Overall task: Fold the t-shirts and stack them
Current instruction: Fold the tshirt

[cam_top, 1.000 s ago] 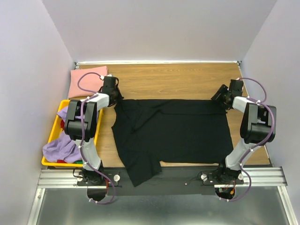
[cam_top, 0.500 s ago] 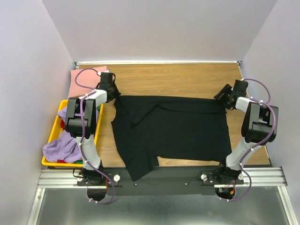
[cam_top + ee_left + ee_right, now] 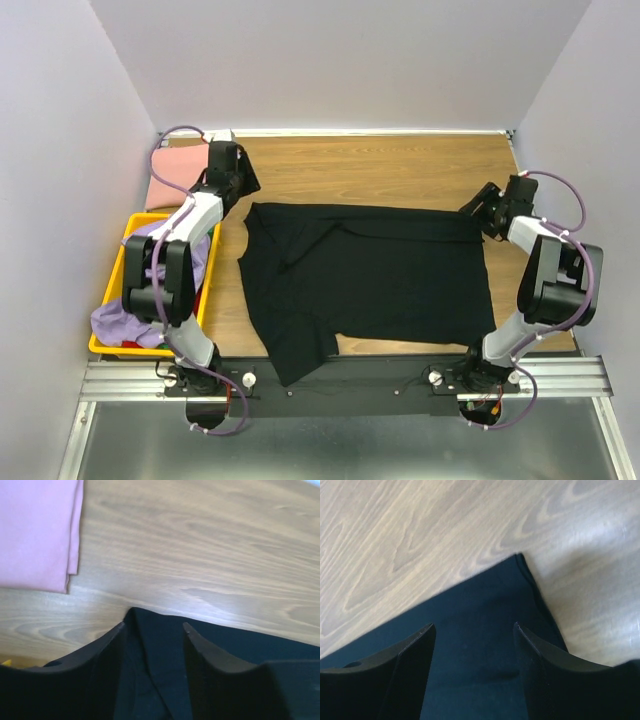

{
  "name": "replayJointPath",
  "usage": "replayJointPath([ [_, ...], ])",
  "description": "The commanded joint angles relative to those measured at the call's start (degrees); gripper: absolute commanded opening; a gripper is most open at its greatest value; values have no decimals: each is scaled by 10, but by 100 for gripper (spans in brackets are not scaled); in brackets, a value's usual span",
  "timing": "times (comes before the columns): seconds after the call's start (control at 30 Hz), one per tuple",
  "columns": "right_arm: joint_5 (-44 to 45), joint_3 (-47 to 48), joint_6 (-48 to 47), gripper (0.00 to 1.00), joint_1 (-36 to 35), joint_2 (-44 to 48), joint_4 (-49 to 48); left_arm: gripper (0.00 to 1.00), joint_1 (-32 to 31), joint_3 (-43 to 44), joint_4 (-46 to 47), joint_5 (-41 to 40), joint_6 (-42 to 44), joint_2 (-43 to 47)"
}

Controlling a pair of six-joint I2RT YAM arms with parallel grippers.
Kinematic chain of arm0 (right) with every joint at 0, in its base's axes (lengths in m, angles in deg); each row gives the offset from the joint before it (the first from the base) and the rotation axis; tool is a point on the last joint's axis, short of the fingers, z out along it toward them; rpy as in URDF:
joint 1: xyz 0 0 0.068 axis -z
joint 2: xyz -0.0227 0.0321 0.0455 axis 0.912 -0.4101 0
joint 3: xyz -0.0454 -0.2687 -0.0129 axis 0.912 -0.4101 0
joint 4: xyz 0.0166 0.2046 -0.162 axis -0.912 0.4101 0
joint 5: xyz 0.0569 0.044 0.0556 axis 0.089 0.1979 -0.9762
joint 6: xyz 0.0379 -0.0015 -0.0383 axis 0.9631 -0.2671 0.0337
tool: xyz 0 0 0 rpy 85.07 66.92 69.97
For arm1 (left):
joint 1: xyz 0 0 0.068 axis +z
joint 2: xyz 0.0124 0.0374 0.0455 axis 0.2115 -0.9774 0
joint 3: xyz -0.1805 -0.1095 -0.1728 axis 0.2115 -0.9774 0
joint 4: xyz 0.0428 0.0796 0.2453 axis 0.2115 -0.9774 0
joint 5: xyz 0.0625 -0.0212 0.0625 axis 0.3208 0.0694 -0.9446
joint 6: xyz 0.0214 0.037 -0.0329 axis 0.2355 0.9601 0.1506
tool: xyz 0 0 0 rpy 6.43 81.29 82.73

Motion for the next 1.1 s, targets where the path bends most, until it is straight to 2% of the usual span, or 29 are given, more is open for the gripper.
replayJointPath([
  [0.0, -14, -32, 11, 70, 4, 24, 17, 64, -27, -24, -25, -16, 20, 83],
  [0.13, -8, -52, 6, 67, 5, 19, 16, 84, -54, -80, -42, -3, 29, 144],
  [0.3, -2, -75, 5, 66, 5, 26, 17, 85, -73, -160, -49, 21, 36, 235],
  [0.53, 20, -106, 0, 66, 5, 70, 25, 85, -88, -201, -66, 55, 47, 282],
  [0.77, 16, -123, 2, 66, 5, 106, 37, 84, -120, -168, -67, 86, 66, 221],
  [1.0, -52, -123, 8, 66, 4, 145, 43, 84, -161, -58, -66, 100, 99, 65],
  [1.07, -76, -123, 5, 70, 4, 154, 44, 84, -167, -19, -66, 110, 104, 14],
])
